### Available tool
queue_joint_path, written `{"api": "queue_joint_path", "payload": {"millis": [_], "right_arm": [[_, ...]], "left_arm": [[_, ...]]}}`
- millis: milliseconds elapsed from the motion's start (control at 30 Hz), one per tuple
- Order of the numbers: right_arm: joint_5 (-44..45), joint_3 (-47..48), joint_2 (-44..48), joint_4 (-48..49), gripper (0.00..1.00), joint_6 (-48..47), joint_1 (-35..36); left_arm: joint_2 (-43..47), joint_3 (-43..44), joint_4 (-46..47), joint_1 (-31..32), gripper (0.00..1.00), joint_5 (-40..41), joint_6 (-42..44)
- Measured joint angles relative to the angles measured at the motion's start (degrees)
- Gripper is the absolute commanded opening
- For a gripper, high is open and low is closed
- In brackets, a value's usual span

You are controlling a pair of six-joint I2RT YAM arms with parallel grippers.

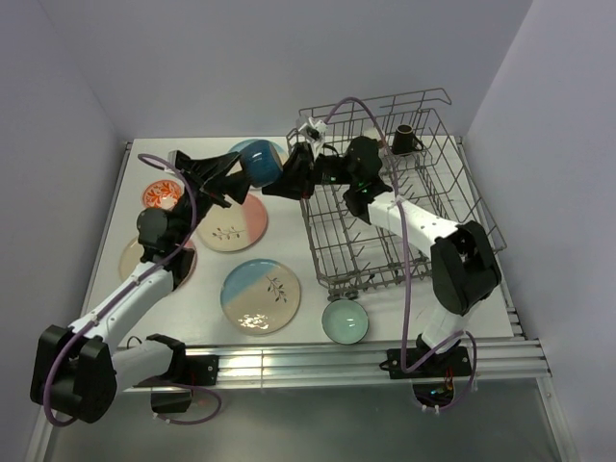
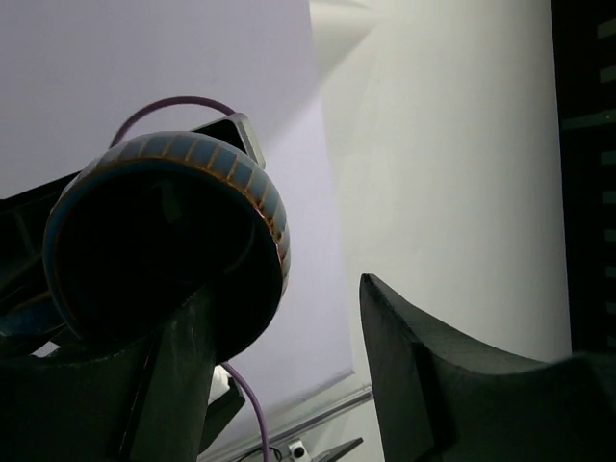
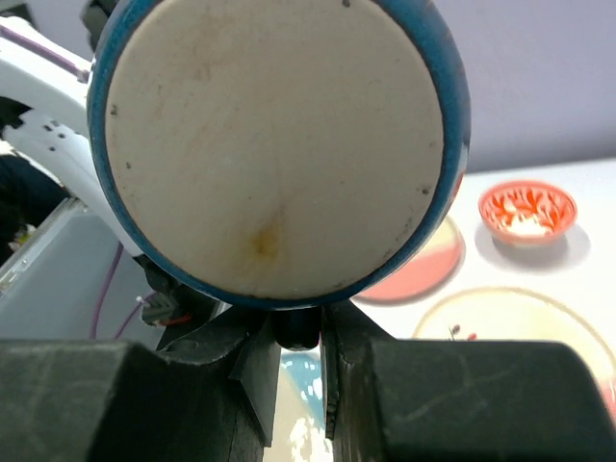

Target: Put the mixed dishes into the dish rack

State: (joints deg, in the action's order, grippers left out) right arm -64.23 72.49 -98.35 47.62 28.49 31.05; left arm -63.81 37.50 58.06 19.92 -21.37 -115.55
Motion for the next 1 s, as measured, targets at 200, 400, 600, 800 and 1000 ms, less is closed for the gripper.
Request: {"api": "queue_joint_path", "payload": {"millis": [200,400,600,800,1000], "right_arm": [[1.5,1.7,1.6,-13.0,0.00,-7.3,-1.4],[6.5,6.3,2.5,-30.3,0.00,-18.8,-4.8],[14.4,14.1,2.6,-53.4,0.00,-38.2,-9.1],[23.7,26.8,0.1,-70.4,0.00,-53.5,-16.8],[34.8,40.4,-9.8,-82.7,0.00,-68.3,-18.9]], "left_arm": [[4.1,0.0,-9.7,-3.2,0.65,-1.6,2.8],[9.9,0.0,-20.7,-7.2,0.65,-4.3,9.4],[14.6,2.6,-38.4,-10.6,0.66,-5.9,23.9],[19.1,6.7,-57.4,-10.9,0.66,-4.6,42.4],[23.3,6.8,-69.5,-10.9,0.65,-0.8,54.2]]}}
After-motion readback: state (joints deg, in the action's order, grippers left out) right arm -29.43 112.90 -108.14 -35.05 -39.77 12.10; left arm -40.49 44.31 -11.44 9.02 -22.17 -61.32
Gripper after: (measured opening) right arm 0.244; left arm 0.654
